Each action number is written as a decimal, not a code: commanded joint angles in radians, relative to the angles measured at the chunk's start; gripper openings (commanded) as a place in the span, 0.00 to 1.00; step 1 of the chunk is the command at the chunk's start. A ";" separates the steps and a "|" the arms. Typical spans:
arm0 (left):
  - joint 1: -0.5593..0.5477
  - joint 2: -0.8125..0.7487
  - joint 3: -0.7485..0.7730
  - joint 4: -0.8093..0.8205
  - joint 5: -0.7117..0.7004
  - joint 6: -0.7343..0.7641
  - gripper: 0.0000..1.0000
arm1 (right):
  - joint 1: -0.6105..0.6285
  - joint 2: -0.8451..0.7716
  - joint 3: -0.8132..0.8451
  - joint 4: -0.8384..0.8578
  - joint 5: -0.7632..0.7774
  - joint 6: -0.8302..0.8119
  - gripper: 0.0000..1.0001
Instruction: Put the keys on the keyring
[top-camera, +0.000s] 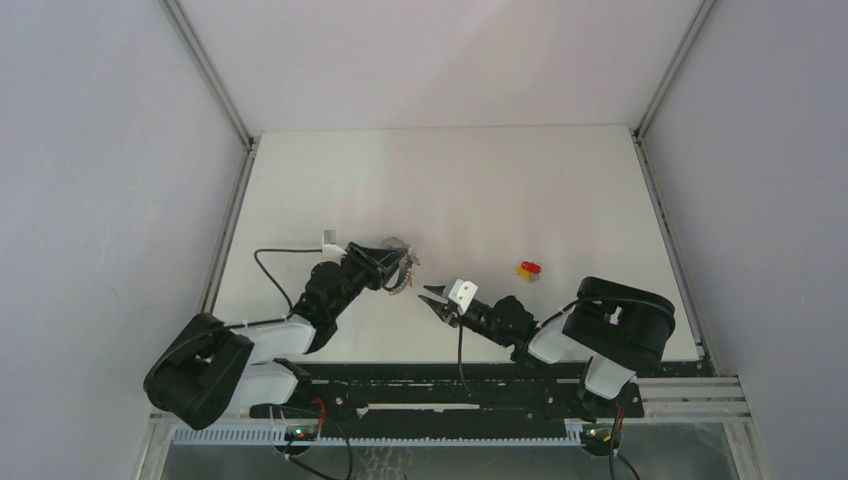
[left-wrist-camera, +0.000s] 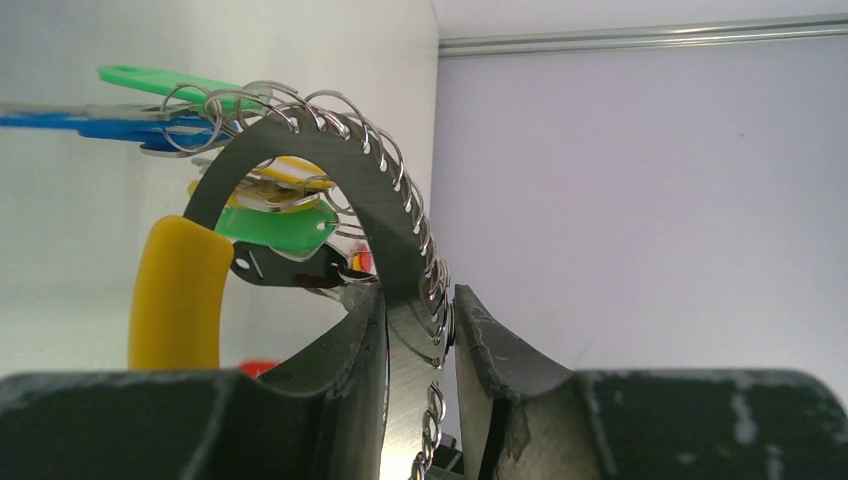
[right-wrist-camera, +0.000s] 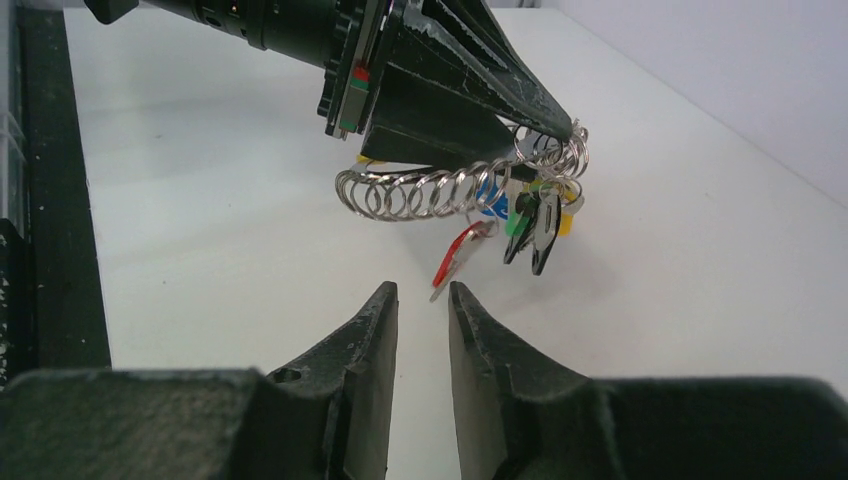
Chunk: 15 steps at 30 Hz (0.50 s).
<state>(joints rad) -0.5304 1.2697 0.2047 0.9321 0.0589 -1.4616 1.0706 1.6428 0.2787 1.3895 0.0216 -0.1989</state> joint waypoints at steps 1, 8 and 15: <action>-0.016 -0.102 0.085 -0.154 -0.060 0.092 0.00 | 0.020 0.007 0.037 0.065 -0.003 -0.030 0.23; -0.049 -0.234 0.161 -0.421 -0.155 0.206 0.00 | 0.052 0.047 0.084 0.080 0.014 -0.046 0.17; -0.081 -0.298 0.212 -0.540 -0.233 0.294 0.00 | 0.075 0.078 0.116 0.098 0.051 -0.049 0.16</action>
<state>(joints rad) -0.5930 1.0142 0.3321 0.4358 -0.1020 -1.2575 1.1286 1.7092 0.3584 1.4231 0.0338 -0.2333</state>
